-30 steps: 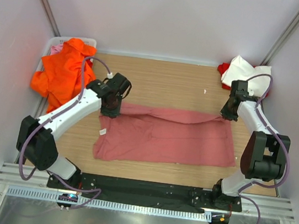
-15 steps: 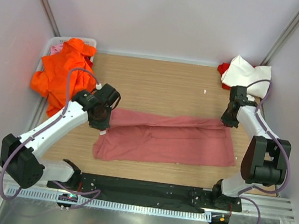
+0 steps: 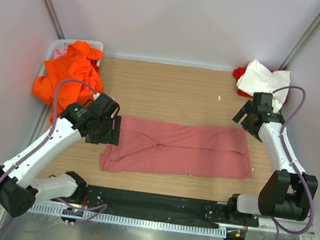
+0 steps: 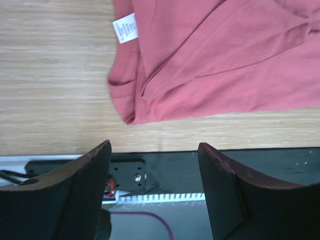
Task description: Fold and stack the t-shirts
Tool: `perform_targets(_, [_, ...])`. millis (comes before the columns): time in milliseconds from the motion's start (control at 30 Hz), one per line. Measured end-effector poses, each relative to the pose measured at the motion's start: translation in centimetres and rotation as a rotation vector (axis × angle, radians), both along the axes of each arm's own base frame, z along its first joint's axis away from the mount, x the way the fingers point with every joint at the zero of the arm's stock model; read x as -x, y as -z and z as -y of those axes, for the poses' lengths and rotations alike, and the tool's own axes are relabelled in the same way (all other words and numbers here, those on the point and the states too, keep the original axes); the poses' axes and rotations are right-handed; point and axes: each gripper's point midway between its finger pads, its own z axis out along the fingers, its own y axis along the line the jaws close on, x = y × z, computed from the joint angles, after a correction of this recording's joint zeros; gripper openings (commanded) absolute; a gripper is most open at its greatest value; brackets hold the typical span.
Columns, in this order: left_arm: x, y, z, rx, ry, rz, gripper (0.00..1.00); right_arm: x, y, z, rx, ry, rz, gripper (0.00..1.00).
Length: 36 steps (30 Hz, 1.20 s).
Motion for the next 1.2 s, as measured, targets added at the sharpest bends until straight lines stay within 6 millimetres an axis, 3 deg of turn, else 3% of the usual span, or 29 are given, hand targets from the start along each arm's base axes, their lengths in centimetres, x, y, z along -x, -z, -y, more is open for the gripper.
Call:
perform_targets(67, [-0.6,0.6,0.7,0.021,-0.017,-0.004,0.7,-1.5,-0.7,-1.6,-0.035,-0.051,0.05,0.98])
perform_targets(133, [-1.2,1.8,1.5,0.042,-0.035,-0.011,0.71,-2.2,-0.2,-3.7,-0.069,-0.117,0.047,0.97])
perform_targets(233, [-2.0,5.0,2.6,0.06,-0.073,-0.053,0.69,-2.7,3.0,-7.6,-0.107,-0.234,-0.034,0.97])
perform_targets(333, [-2.6,8.2,3.5,0.053,-0.104,-0.107,0.67,-1.7,7.2,-10.3,-0.156,-0.315,-0.135,0.97])
perform_targets(467, [-4.1,12.2,4.7,0.038,-0.134,-0.162,0.66,1.0,10.6,-10.6,-0.19,-0.326,-0.231,0.95])
perform_targets(600, [-5.9,14.8,5.6,-0.012,-0.14,-0.222,0.63,0.9,10.6,-11.1,-0.196,-0.344,-0.188,0.92])
perform_targets(667, [-7.2,14.8,6.1,-0.035,-0.134,-0.247,0.63,1.2,10.5,-11.8,-0.199,-0.358,-0.153,0.92])
perform_targets(767, [-11.4,14.8,7.5,-0.036,-0.125,-0.226,0.63,2.7,10.3,-14.8,-0.234,-0.416,-0.104,0.92])
perform_targets(833, [-14.5,14.7,8.2,-0.024,-0.129,-0.203,0.63,4.7,10.0,-18.5,-0.294,-0.486,-0.079,0.92])
perform_targets(900, [-18.4,14.4,8.9,-0.014,-0.133,-0.183,0.6,7.6,9.7,-22.8,-0.373,-0.566,-0.063,0.93])
perform_targets(1000, [-26.4,13.8,11.3,0.029,-0.087,-0.104,0.6,13.6,9.1,-29.7,-0.499,-0.721,-0.114,0.95])
perform_targets(1067, [-31.5,13.4,13.4,0.076,-0.036,-0.022,0.68,17.0,8.5,-32.3,-0.524,-0.798,-0.177,0.97])
perform_targets(1133, [-35.8,12.4,15.8,0.126,0.027,0.084,0.76,18.8,7.0,-34.1,-0.52,-0.851,-0.212,1.0])
perform_targets(1200, [-36.7,11.8,17.2,0.153,0.076,0.124,0.87,18.0,4.0,-35.2,-0.498,-0.858,-0.176,1.0])
